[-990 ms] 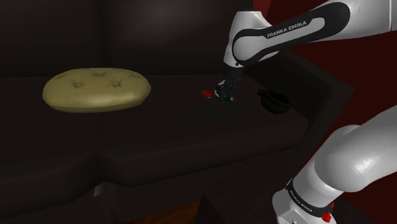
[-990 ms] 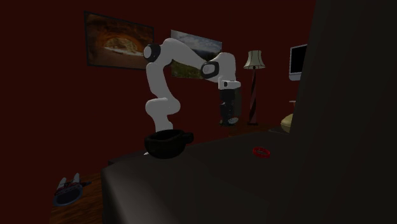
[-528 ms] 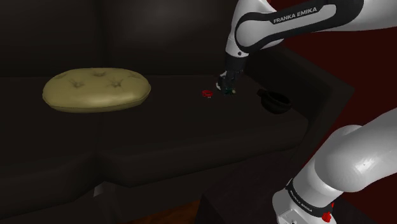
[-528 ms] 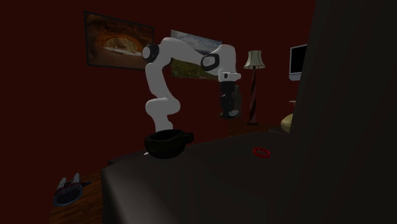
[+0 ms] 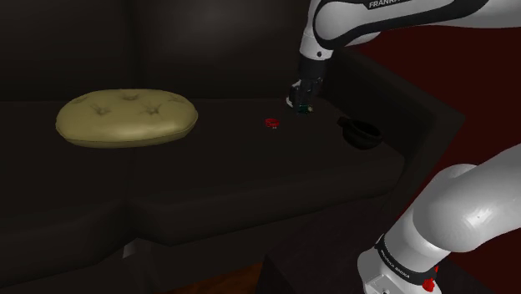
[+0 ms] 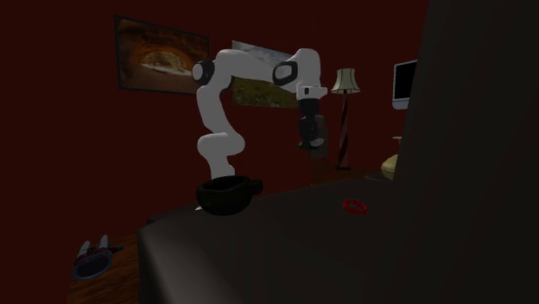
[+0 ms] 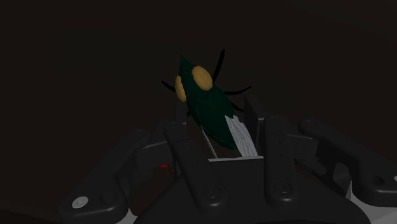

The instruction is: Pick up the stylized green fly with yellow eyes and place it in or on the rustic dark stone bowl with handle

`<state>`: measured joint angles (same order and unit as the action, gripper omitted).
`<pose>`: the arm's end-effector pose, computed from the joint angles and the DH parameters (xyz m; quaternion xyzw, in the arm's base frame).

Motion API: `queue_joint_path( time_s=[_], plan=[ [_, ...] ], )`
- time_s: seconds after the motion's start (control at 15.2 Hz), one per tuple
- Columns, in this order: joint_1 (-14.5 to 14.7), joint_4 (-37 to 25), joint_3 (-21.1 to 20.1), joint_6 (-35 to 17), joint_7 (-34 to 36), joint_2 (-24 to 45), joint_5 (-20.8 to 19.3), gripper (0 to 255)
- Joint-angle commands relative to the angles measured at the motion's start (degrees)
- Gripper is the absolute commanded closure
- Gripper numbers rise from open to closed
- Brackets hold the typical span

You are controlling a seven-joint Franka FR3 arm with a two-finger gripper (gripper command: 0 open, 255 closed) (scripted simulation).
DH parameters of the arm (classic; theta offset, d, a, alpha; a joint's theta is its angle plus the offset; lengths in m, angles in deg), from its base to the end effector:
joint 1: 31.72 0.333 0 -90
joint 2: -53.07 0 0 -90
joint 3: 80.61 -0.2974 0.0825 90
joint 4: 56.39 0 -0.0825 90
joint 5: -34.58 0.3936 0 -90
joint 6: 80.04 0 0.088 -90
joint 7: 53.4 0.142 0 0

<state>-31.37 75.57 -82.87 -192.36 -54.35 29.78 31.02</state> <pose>0.4542 0.0151 0.4550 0.9980 0.0405 0.0321 0.0365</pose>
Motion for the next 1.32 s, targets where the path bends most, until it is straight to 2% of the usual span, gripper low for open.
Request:
queue_joint_path(
  time_s=[0.0,0.66,1.25],
  plan=[
    [-0.5,0.4,1.0,0.4,-1.4,-0.9,-0.3,255],
    [-6.3,4.8,11.5,-0.2,-15.1,-5.8,-4.5,255],
    [-11.0,3.2,21.8,-1.2,-28.0,-4.6,-8.2,255]
  ],
)
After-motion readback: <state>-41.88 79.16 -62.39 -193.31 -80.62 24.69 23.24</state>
